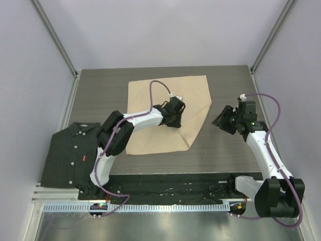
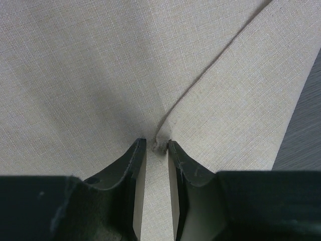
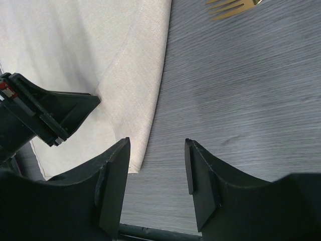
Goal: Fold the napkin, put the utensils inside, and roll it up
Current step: Fold the napkin
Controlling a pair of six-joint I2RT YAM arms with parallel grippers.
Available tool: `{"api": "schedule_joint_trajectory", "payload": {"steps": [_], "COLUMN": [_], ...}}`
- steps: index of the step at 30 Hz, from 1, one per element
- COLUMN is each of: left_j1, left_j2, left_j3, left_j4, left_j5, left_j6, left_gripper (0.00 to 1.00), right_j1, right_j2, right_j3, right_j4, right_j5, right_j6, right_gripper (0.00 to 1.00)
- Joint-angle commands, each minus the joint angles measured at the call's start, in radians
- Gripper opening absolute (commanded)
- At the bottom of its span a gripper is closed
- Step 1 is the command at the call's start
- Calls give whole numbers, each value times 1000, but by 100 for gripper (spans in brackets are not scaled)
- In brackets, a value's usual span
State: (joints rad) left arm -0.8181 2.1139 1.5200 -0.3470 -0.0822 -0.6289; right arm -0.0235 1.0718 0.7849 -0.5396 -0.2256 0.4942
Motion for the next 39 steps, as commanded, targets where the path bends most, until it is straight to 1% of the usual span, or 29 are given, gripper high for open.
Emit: {"api": "schedule_joint_trajectory", "payload": {"steps": [1, 2, 4, 6, 7, 8, 10, 18, 26, 30, 31, 34, 35, 39], "left_j1": [-4, -4, -4, -4, -6, -4, -4, 28, 126, 187, 218, 278, 290, 356], "left_j2": [18, 20, 23, 24, 27, 26, 20, -77, -134, -134, -129, -92, -83, -51], "left_j3": [26, 25, 25, 25, 25, 25, 26, 20, 6, 23, 31, 78, 107, 173], "left_j4": [37, 46, 52, 62, 65, 66, 69, 33, -24, -66, -78, -121, -145, -181], "left_j5": [16, 25, 38, 47, 48, 51, 47, -1, -8, -5, -4, -2, -26, -100], "left_j6": [-17, -17, -20, -25, -26, -28, -29, 5, 80, 130, 141, 196, 237, 313], "left_gripper": [26, 23, 22, 15, 13, 6, 0, 0, 0, 0, 0, 0, 0, 0], "right_j1": [-4, -4, -4, -4, -4, -4, -4, -4, -4, -4, -4, -4, -4, -4], "right_j2": [-10, -12, -12, -13, -15, -16, -16, -26, -26, -29, -29, -27, -26, -24], "right_j3": [-4, -4, -9, -10, -12, -13, -13, -13, -12, -7, -6, -6, -6, -7], "right_j4": [10, 10, 10, 10, 10, 9, 10, 4, 1, 0, 0, -2, -2, -3], "right_j5": [-14, -12, -11, -11, -11, -11, -9, -3, -9, -9, -9, -12, -12, -9], "right_j6": [-14, -16, -16, -16, -16, -16, -17, -22, -20, -22, -22, -22, -20, -22], "right_gripper": [55, 56, 55, 56, 56, 56, 55, 56, 56, 56, 56, 56, 56, 56]}}
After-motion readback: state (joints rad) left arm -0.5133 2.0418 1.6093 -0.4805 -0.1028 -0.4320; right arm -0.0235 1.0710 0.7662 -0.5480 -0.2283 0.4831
